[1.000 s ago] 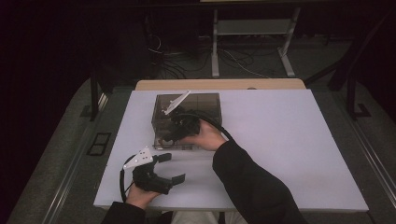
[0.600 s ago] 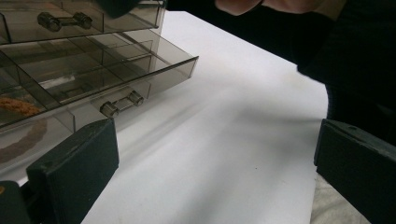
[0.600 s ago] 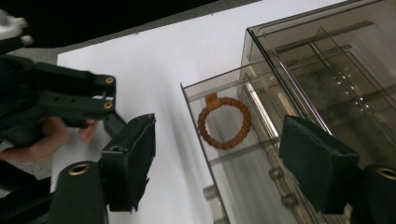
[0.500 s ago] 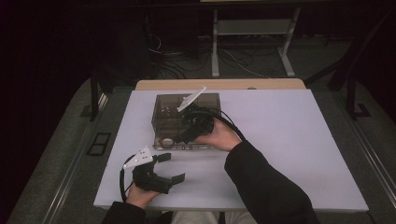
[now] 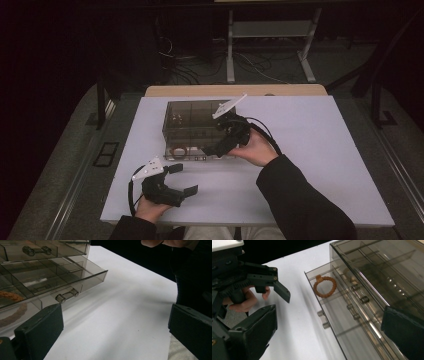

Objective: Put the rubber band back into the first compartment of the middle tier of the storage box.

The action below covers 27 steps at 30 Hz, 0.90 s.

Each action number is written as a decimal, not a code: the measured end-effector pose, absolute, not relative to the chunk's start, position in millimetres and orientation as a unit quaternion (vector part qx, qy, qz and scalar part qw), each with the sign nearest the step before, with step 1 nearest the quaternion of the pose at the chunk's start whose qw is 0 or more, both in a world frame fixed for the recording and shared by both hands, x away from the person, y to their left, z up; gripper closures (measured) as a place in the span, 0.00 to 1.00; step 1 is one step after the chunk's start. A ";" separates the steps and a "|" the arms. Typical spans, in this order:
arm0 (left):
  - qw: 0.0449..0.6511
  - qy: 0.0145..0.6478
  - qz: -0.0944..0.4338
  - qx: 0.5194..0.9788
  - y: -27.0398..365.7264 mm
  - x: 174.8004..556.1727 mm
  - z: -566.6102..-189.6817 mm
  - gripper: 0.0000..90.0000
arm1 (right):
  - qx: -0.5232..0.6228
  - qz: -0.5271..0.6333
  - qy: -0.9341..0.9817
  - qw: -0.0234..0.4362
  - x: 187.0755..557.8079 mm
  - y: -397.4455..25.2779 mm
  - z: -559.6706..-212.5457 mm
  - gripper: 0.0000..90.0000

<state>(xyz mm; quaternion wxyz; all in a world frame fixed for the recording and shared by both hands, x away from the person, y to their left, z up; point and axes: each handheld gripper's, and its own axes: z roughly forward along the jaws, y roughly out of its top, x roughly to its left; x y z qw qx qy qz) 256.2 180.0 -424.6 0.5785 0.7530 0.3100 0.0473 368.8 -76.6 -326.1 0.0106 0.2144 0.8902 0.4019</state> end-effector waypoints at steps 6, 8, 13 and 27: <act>0.579 0.311 0.047 0.752 180.0 256.6 -425.0 0.00 | 0.229 0.408 0.884 0.016 362.8 -98.0 -326.8 0.00; 0.578 0.311 0.047 0.753 180.0 256.7 -425.0 0.00 | 0.235 0.411 0.881 0.016 360.6 -104.6 -327.5 0.00; 0.577 0.311 0.048 0.754 179.8 256.8 -425.1 0.00 | 0.246 0.415 0.876 0.018 354.6 -120.0 -328.9 0.00; 0.576 0.311 0.048 0.755 179.2 256.9 -425.3 0.00 | 0.273 0.421 0.864 0.028 342.3 -162.1 -337.2 0.00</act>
